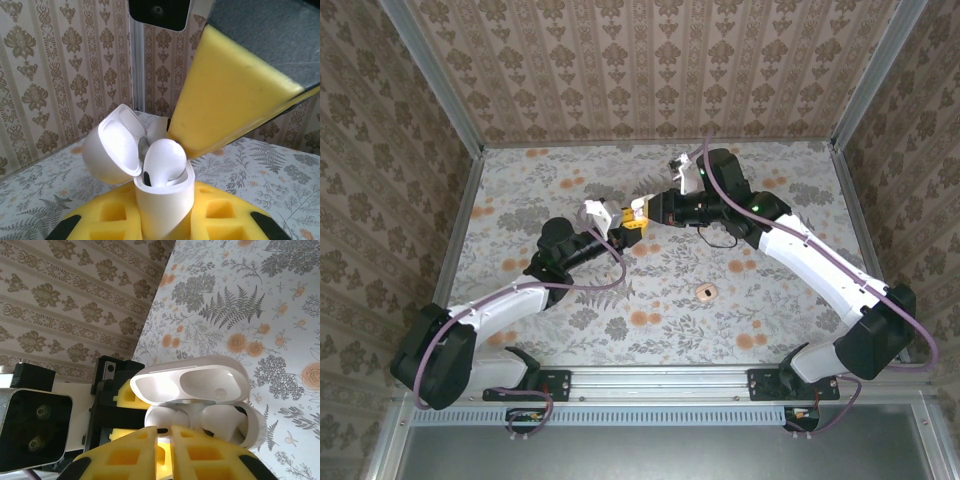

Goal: Insert wireless bluetooth earbuds into charging case

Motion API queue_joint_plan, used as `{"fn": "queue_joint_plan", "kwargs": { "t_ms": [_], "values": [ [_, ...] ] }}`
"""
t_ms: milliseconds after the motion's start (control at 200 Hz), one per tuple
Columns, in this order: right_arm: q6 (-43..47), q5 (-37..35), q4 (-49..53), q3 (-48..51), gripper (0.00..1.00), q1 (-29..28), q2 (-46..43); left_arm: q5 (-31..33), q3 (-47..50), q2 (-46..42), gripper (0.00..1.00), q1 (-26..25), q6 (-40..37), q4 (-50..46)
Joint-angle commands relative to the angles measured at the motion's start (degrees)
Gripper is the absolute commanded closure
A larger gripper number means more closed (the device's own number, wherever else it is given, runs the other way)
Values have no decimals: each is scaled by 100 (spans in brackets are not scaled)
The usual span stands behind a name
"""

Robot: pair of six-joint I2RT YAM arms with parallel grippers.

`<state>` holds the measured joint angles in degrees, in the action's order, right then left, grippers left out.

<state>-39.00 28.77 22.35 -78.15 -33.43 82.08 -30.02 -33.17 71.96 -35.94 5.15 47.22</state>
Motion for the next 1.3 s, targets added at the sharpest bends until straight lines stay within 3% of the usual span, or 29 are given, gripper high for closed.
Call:
{"fn": "queue_joint_plan", "kwargs": {
  "t_ms": [0, 155, 550, 715, 925, 1140, 1295],
  "values": [
    [30, 117, -181, -299, 80, -30, -79, -243, -251, 76, 100, -27, 105, 427],
    [198, 120, 113, -553, 72, 75, -197, -550, -277, 210, 100, 52, 352, 554],
    [1019, -26, 1162, -419, 67, 642, -720, -1782, -456, 429, 100, 255, 896, 767],
    [722, 128, 862, -275, 65, 864, -658, -2392, -623, 510, 100, 298, 918, 707],
    [66, 927, 51, -2, 68, 1145, -372, -2861, -818, 507, 100, 305, 907, 629],
    [-781, 2077, -1191, 470, 75, 1069, -91, -3001, -997, 562, 100, 307, 782, 388],
    [-733, 2409, -1370, 573, 78, 923, -176, -3001, -1130, 668, 100, 325, 836, 288]
  ]
}}
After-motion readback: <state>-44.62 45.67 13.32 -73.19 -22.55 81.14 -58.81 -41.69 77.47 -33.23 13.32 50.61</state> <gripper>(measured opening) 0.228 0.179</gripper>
